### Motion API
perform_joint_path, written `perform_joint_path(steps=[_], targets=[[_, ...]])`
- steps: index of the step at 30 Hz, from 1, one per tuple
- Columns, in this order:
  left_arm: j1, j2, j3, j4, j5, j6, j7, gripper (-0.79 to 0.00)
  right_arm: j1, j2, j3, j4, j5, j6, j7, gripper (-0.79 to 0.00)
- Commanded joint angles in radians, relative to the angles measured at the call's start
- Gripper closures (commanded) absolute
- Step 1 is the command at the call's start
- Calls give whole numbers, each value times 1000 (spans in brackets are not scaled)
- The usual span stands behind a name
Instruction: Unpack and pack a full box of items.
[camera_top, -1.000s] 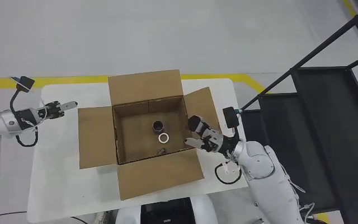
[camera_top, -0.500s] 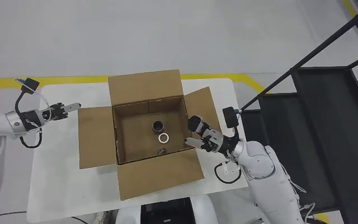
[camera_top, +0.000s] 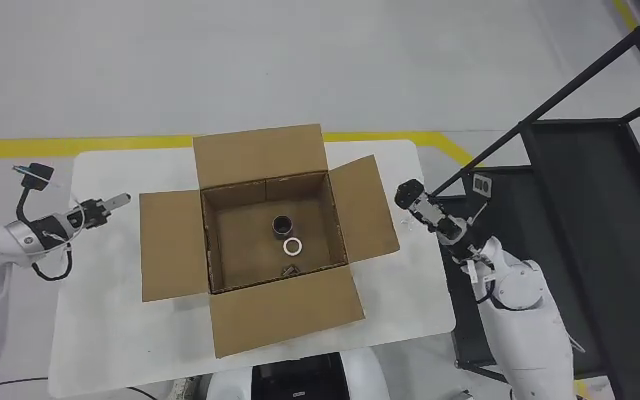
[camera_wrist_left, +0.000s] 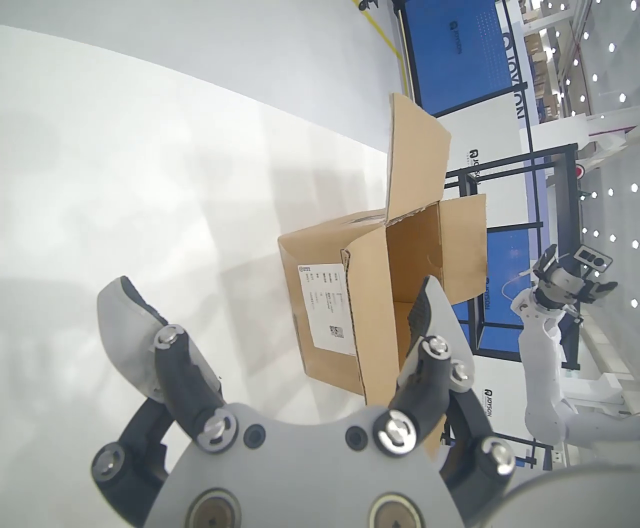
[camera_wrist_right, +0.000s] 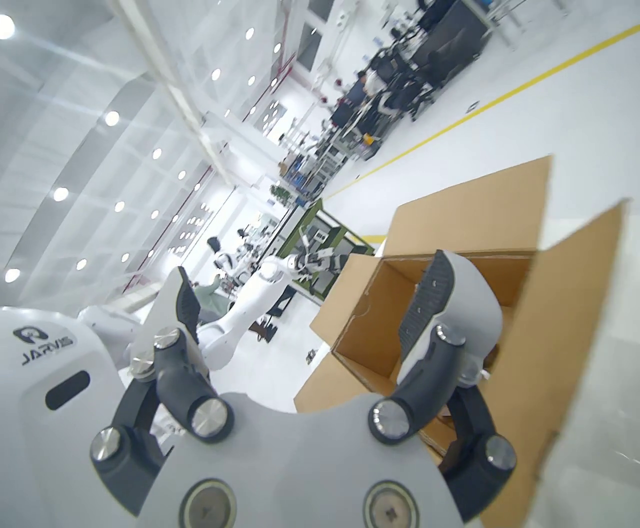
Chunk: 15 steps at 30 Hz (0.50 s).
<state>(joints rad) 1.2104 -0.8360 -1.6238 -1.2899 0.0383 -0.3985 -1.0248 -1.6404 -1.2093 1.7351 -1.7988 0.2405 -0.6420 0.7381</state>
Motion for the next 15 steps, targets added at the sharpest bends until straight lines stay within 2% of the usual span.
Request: perform_joint_path(steps=[1,8,15], targets=[[-12,-5,36,21,13,-9,22,-785,6,4,27,45,-21,22,-17,-785],[-72,-21,134,118,61,63,58,-785,41,7,-8,171,-57,58,-28,-785],[-126,-34,206,164,41,32,14,-785,85,6,-83,237,-30,71,4,-785]])
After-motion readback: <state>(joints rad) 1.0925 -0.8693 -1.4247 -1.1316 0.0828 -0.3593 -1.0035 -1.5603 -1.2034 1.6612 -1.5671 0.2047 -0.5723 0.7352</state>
